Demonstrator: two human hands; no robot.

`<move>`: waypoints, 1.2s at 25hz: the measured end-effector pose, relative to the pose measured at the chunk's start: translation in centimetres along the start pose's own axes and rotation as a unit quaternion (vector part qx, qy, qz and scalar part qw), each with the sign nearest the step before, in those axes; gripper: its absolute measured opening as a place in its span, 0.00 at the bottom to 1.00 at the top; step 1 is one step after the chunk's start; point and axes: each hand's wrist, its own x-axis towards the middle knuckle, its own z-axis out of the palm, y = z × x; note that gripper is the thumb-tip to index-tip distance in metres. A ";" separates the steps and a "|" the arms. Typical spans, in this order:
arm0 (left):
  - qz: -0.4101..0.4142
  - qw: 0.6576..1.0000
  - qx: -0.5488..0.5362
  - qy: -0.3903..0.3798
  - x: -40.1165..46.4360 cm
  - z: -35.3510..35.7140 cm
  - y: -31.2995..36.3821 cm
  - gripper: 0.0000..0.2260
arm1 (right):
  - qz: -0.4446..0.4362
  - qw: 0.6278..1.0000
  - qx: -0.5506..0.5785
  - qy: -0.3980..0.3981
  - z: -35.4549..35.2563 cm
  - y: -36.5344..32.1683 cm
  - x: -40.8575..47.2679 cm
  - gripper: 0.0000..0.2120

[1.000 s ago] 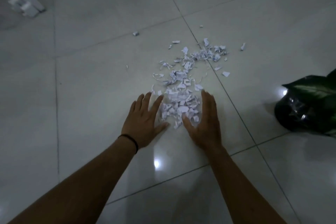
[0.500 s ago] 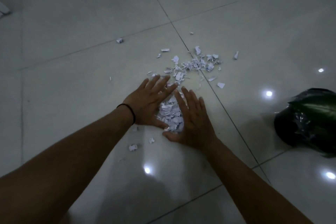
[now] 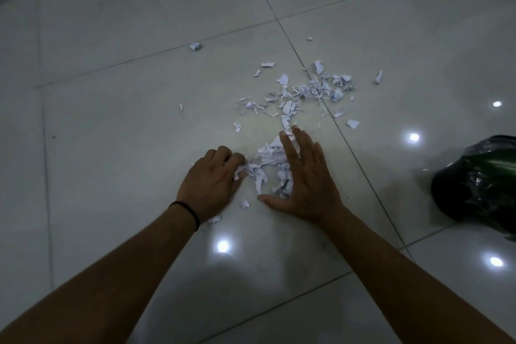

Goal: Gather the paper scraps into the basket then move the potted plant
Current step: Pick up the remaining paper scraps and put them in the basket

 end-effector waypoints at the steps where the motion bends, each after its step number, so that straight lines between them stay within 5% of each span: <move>1: -0.031 0.999 -0.022 0.010 -0.7 -0.4 0.0 0.17 | 0.004 1.000 -0.005 0.015 -0.1 -0.1 0.1 0.54; 5: -0.131 0.990 -0.019 0.046 -4.3 -1.8 1.1 0.23 | 0.050 0.994 0.048 0.080 -0.5 -0.5 2.7 0.40; 7: -0.137 0.989 -0.020 0.054 -6.5 -1.8 1.9 0.27 | 0.071 0.996 0.053 0.019 -0.5 -0.4 4.2 0.38; 10: -0.119 0.993 -0.011 0.005 -8.4 -1.0 2.9 0.48 | 0.059 0.996 0.009 -0.072 -0.4 -0.2 4.3 0.40; 13: -0.120 0.992 -0.007 -0.040 -6.9 -0.3 2.1 0.53 | 0.002 0.997 -0.004 -0.078 -0.1 -1.1 2.2 0.44; 18: -0.062 0.996 0.007 -0.070 -3.4 0.4 1.0 0.41 | 0.008 1.000 -0.003 -0.008 0.3 -1.5 -1.7 0.55; 22: -0.020 0.999 0.030 -0.025 -3.3 1.0 1.6 0.28 | 0.005 0.999 -0.034 -0.020 0.6 -1.0 -2.0 0.58; 26: -0.056 0.997 0.050 0.018 -3.7 0.7 2.1 0.16 | -0.048 0.995 -0.073 -0.041 0.7 -0.8 0.5 0.53; 30: -0.068 0.995 0.076 0.000 -3.9 0.6 2.4 0.14 | -0.099 0.990 -0.098 -0.023 2.3 -0.9 0.8 0.38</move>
